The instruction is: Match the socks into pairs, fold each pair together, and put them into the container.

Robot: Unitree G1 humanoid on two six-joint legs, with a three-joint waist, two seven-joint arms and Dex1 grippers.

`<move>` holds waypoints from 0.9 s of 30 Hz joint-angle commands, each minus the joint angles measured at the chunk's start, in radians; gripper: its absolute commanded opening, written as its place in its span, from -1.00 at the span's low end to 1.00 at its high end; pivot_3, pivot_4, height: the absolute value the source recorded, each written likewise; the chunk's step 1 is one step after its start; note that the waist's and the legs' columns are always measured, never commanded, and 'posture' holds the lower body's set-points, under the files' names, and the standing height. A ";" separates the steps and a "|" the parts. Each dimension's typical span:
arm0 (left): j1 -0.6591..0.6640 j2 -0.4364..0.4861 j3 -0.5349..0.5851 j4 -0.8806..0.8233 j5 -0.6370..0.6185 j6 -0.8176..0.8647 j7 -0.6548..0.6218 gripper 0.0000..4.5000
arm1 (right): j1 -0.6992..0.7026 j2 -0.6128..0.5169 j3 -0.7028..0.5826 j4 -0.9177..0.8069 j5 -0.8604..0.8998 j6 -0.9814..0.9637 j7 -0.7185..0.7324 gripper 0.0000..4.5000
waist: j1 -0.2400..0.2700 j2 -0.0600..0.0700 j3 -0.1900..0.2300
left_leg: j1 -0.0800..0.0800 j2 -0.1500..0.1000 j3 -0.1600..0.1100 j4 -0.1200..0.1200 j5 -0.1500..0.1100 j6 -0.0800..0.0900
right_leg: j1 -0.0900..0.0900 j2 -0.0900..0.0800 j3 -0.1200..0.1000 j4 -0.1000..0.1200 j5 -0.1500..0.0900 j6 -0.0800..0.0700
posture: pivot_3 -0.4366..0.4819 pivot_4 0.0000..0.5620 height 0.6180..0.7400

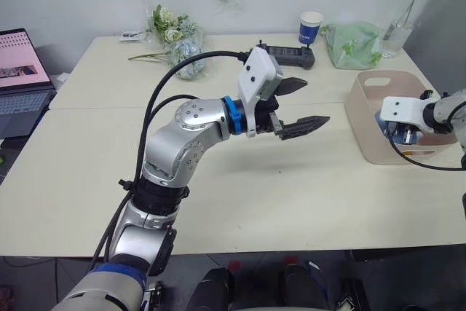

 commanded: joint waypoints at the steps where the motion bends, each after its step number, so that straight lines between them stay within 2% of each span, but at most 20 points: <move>1: -0.002 0.005 0.001 -0.044 -0.002 -0.002 -0.003 1.00 | -0.008 -0.013 -0.024 0.000 0.015 0.007 -0.001 -0.99 | 0.000 0.000 0.000 | 0.000 0.000 0.000 0.000 0.000 0.000 | 0.000 0.000 0.000 0.000 0.000 0.000 | -0.05 -0.47 1.00; 7: 0.006 0.033 0.019 -0.043 0.000 -0.016 -0.014 1.00 | -0.077 -0.050 -0.057 -0.047 0.034 -0.002 0.000 -0.99 | -0.001 0.000 0.000 | 0.000 0.000 0.000 0.000 0.000 0.000 | 0.000 0.000 0.000 0.000 0.000 0.000 | -0.05 -0.47 1.00; 8: 0.009 0.043 0.025 -0.046 0.000 -0.017 -0.016 1.00 | -0.094 -0.056 -0.064 -0.053 0.035 -0.003 -0.007 -0.92 | -0.001 0.000 0.000 | 0.000 0.000 0.000 0.000 0.000 0.000 | 0.000 0.000 0.000 0.000 0.000 0.000 | -0.05 -0.47 1.00; 10: 0.020 0.075 0.048 -0.052 0.001 -0.023 -0.018 1.00 | -0.139 -0.064 -0.085 -0.074 0.047 0.006 -0.008 -0.73 | -0.004 0.000 0.000 | 0.000 0.000 0.000 0.000 0.000 0.000 | -0.001 0.000 0.001 0.000 0.000 0.000 | -0.05 -0.47 1.00; 14: 0.055 0.152 0.102 -0.055 0.001 -0.027 -0.025 1.00 | -0.192 -0.047 -0.132 -0.139 0.096 0.035 -0.005 -0.12 | -0.012 0.000 0.000 | 0.000 0.001 0.000 -0.001 0.000 0.000 | -0.001 0.000 0.000 0.000 0.000 0.000 | -0.05 -0.47 1.00; 16: 0.087 0.198 0.134 -0.052 0.010 -0.035 -0.024 1.00 | -0.178 -0.002 -0.184 -0.217 0.178 0.092 0.031 0.19 | -0.014 0.000 0.000 | 0.000 0.001 -0.002 -0.001 0.000 0.000 | -0.001 0.001 0.000 0.000 0.000 0.000 | -0.05 -0.47 1.00; 21: 0.209 0.280 0.228 -0.069 0.040 -0.083 0.014 1.00 | -0.013 0.158 -0.317 -0.567 0.437 0.386 0.092 0.97 | -0.023 0.001 0.000 | 0.000 0.001 -0.008 0.000 0.000 0.000 | 0.000 0.001 -0.001 0.001 0.000 0.000 | -0.05 -0.47 1.00; 24: 0.341 0.309 0.290 -0.105 0.061 -0.098 0.058 1.00 | 0.172 0.275 -0.358 -0.824 0.525 0.525 0.001 0.99 | -0.021 0.001 -0.001 | -0.001 0.001 -0.012 0.000 0.000 0.000 | 0.000 0.000 -0.003 0.000 0.000 0.000 | -0.05 -0.47 1.00; 27: 0.484 0.309 0.331 -0.148 0.062 -0.107 0.092 1.00 | 0.346 0.386 -0.377 -1.009 0.568 0.619 -0.108 0.99 | -0.012 0.001 -0.001 | -0.001 -0.001 -0.015 0.000 0.000 0.000 | -0.001 0.000 -0.004 0.000 0.000 0.000 | -0.05 -0.47 1.00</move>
